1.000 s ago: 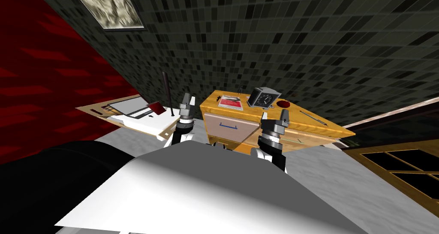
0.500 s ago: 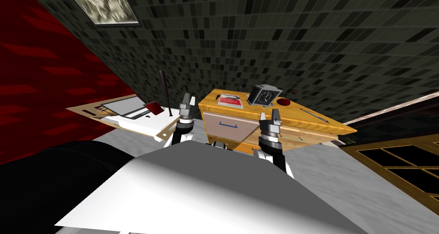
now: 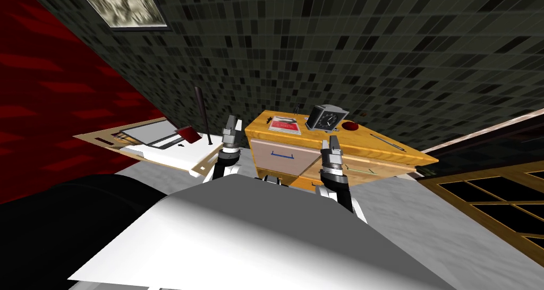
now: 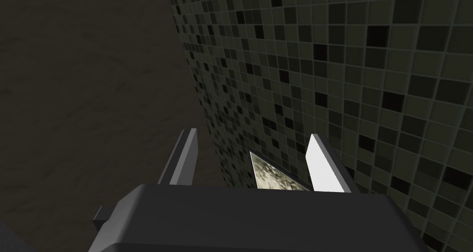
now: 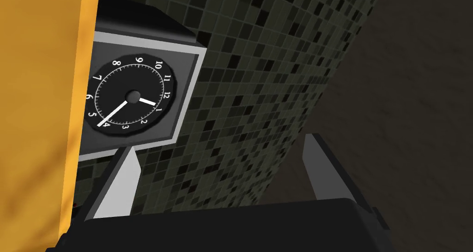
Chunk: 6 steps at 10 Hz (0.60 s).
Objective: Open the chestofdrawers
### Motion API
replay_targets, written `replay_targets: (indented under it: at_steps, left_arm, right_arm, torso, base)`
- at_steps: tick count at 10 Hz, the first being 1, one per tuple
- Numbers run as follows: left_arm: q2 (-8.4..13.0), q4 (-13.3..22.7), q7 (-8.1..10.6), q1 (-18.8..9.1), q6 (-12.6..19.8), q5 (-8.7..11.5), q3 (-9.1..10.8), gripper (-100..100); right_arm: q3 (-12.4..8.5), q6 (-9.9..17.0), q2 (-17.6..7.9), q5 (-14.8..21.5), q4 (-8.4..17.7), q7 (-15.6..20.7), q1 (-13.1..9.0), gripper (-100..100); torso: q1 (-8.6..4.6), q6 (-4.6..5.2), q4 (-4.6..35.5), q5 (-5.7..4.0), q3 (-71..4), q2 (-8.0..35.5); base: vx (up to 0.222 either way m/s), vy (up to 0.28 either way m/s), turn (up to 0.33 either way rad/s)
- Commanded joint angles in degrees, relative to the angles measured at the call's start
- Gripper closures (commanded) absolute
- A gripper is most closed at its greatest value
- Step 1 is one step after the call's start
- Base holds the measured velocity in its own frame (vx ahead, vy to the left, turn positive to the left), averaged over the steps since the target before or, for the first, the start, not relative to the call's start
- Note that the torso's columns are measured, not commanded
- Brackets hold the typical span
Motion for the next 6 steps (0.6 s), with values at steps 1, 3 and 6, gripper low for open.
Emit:
replay_targets:
  at_steps: [1, 3, 6]
  left_arm:
    - [0.0, 0.0, 0.0, 0.0, 0.0, 0.0, 0.0, 0]
    - [0.0, 0.0, 0.0, 0.0, 0.0, 0.0, 0.0, 0]
    - [0.0, 0.0, 0.0, 0.0, 0.0, 0.0, 0.0, 0]
  right_arm:
    - [-0.3, -0.7, -0.9, 1.9, 1.4, 4.1, -0.5, -100]
    - [-0.6, -1.2, -1.7, 3.6, 2.6, 7.5, -1.0, -100]
    - [-1.0, -1.8, -2.3, 5.4, 3.8, 11.3, -1.5, -100]
  torso:
    - [0.0, 0.01, 0.0, 0.0, 0.0, 0.0]
    - [-0.01, 0.01, 0.0, 0.0, 0.0, 0.0]
    - [0.01, 0.0, 0.0, 0.0, 0.0, 0.0]
  base:
    - [0.007, 0.008, -0.023]
    - [0.005, 0.008, -0.039]
    - [0.007, 0.01, -0.024]
